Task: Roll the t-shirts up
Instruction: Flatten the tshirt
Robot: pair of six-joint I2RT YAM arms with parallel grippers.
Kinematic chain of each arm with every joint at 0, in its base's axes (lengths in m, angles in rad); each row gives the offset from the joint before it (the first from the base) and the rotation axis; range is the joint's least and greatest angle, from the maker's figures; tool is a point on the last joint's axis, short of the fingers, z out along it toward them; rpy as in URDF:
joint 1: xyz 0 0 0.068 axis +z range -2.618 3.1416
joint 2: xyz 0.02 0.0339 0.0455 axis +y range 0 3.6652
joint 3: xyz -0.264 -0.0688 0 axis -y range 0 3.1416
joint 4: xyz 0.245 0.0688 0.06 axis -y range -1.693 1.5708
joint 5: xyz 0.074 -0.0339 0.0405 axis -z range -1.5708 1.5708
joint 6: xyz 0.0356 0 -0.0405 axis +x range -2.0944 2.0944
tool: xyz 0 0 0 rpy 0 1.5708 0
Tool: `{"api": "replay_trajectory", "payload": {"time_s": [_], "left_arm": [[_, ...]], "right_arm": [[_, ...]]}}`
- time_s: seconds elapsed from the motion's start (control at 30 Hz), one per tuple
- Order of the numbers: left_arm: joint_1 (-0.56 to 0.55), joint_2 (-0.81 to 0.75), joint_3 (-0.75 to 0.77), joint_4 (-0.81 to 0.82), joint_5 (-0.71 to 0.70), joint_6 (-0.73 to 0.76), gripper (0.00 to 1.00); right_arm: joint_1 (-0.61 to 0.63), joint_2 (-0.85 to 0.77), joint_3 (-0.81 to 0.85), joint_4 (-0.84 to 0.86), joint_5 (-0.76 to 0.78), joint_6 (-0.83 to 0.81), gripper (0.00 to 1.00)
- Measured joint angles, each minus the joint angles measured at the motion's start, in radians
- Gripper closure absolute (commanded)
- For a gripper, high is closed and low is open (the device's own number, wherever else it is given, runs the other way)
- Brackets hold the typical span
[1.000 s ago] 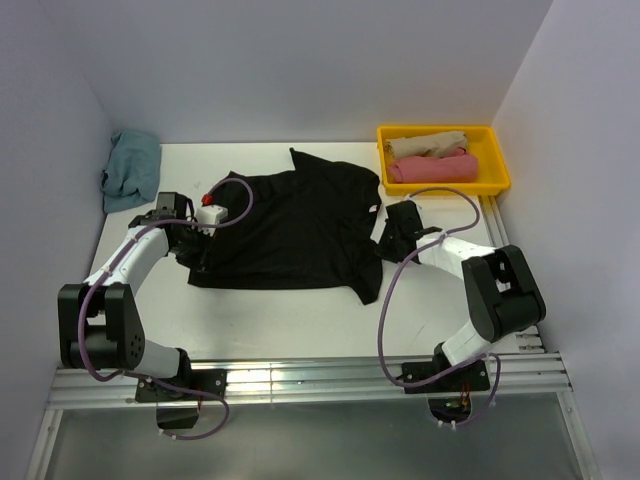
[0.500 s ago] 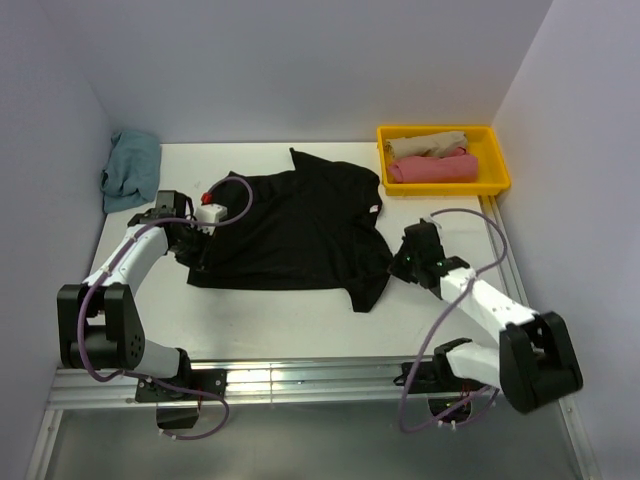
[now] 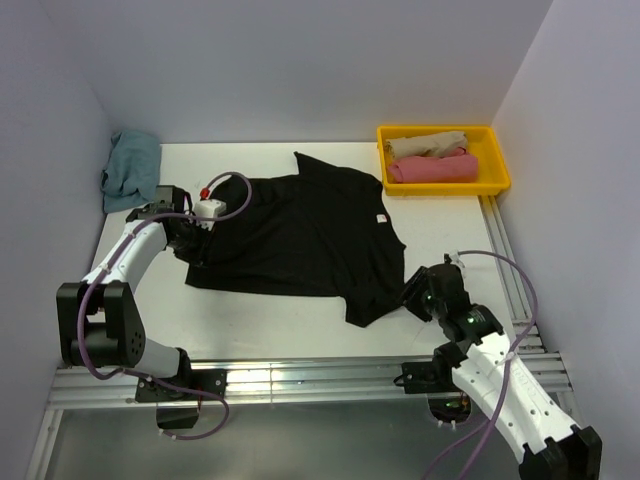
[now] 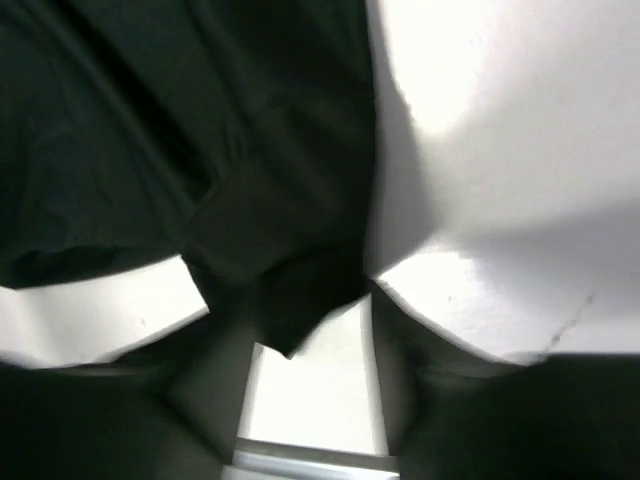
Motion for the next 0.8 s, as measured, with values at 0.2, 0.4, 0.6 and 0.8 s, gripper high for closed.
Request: {"api": "replay_trajectory", "payload": {"time_s": [0.2, 0.4, 0.6, 0.8], "left_arm": [[0.000, 0.008, 0.001, -0.005, 0.000, 0.003, 1.00], [0.001, 0.009, 0.002, -0.009, -0.003, 0.004, 1.00], [0.001, 0.009, 0.002, -0.013, -0.012, 0.011, 1.00], [0.001, 0.009, 0.002, -0.019, -0.016, 0.011, 1.00]], "right_arm": [[0.022, 0.003, 0.001, -0.053, 0.031, 0.015, 0.36], [0.012, 0.192, 0.091, -0.020, 0.109, 0.028, 0.39], [-0.047, 0.394, 0.147, 0.120, 0.142, 0.020, 0.43], [-0.132, 0.442, 0.132, 0.210, 0.125, 0.018, 0.43]]}}
